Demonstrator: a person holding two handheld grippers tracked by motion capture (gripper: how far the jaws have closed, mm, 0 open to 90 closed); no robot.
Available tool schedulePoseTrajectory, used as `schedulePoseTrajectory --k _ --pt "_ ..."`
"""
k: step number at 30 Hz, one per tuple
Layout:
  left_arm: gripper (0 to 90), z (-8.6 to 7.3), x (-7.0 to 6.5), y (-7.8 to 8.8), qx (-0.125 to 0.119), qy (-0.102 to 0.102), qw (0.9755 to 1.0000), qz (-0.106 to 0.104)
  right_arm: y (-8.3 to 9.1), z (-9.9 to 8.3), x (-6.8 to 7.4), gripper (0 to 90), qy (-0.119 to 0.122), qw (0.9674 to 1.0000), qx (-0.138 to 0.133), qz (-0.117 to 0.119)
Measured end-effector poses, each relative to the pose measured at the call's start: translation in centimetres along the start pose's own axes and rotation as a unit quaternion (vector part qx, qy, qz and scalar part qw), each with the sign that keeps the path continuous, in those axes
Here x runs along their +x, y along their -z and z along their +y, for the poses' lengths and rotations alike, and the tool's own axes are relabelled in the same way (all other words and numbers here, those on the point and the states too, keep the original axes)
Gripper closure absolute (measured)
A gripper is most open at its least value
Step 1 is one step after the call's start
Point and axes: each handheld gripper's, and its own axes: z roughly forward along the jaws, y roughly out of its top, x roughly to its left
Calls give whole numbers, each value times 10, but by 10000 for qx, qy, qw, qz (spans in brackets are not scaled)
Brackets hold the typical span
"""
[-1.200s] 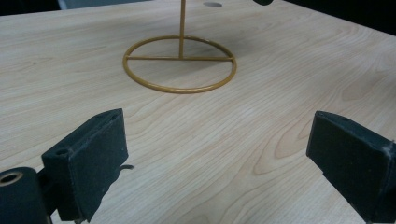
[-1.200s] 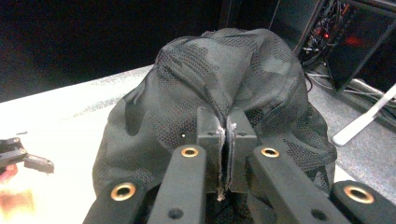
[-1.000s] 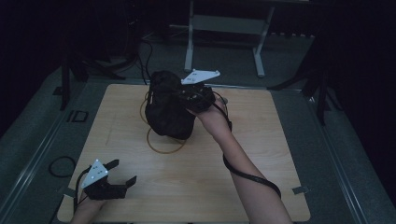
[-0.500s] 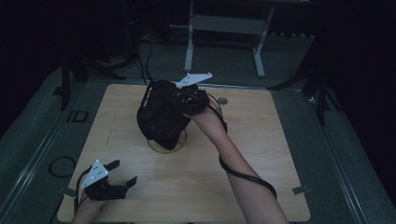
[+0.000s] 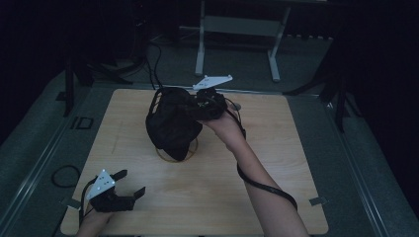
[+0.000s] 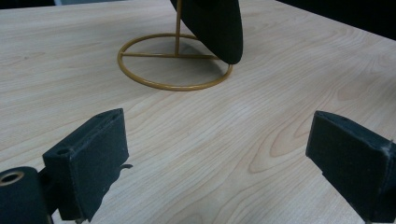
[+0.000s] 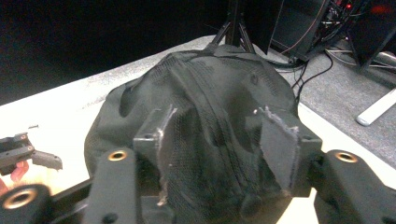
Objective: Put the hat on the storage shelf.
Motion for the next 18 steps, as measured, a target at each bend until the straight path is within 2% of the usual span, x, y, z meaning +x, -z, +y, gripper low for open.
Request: schedulePoseTrajectory --k 2,7,11,13,16,18 --pt "60 0 0 0 15 -11 10000 15 4 -4 -2 365 -34 9999 45 97" --pt "60 0 -1 -1 15 -11 10000 0 9 -11 -3 285 1 9999 96 133" --pt "60 0 -2 -2 48 -3 10000 -2 16 -16 -5 212 -90 9997 -74 197" --pt "60 0 -3 -3 65 -29 10000 -1 20 -19 -5 165 -88 9994 -115 303" --pt "60 0 -3 -3 75 -37 10000 -1 25 -25 -6 150 -127 9988 -186 436" --pt "60 0 -3 -3 88 -57 9999 11 28 -30 -6 139 -55 9987 -138 485"
